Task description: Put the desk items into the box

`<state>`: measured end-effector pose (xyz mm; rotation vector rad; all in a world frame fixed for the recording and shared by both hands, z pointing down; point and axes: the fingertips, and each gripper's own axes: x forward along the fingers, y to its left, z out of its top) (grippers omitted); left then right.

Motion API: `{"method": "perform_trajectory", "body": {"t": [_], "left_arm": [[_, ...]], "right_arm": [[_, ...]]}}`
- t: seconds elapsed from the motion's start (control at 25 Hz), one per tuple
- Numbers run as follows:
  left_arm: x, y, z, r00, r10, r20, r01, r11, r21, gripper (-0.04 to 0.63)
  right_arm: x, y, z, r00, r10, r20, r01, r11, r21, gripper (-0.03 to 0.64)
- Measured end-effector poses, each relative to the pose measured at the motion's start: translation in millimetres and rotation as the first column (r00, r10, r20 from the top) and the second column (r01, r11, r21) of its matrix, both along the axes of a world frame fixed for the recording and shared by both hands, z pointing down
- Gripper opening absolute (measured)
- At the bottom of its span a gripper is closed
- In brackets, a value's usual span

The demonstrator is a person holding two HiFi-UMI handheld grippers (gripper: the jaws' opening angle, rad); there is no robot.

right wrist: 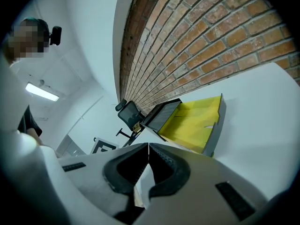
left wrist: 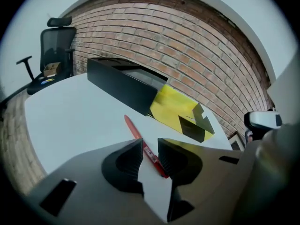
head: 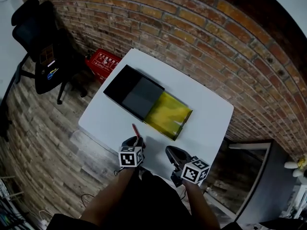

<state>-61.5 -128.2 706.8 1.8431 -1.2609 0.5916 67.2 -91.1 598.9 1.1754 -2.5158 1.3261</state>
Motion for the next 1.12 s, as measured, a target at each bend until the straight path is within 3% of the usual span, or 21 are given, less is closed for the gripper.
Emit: {"method": "perform_trajectory", "body": {"t": [0.52,0.96,1.12], "left_arm": [[-6,1,16,0.974,-0.18,0.14,0.184,0.983,-0.016,0.14],[-9,-2,22,0.967,-0.189,0.171,0.198,0.98,-0.034,0.133],[-15,-2,23,0.962,-0.172,0.213,0.184,0.982,-0.038,0.077]], "right_arm": [[7,10,9,0.997,-0.075,-0.006,0.075,0.997,-0.008,0.021],[11,16,12,0.997,-0.076,-0.007,0.076,0.997,-0.017,0.021],[8,13,13,0.997,-0.073,-0.011,0.073,0.997,-0.018,0.021]]}}
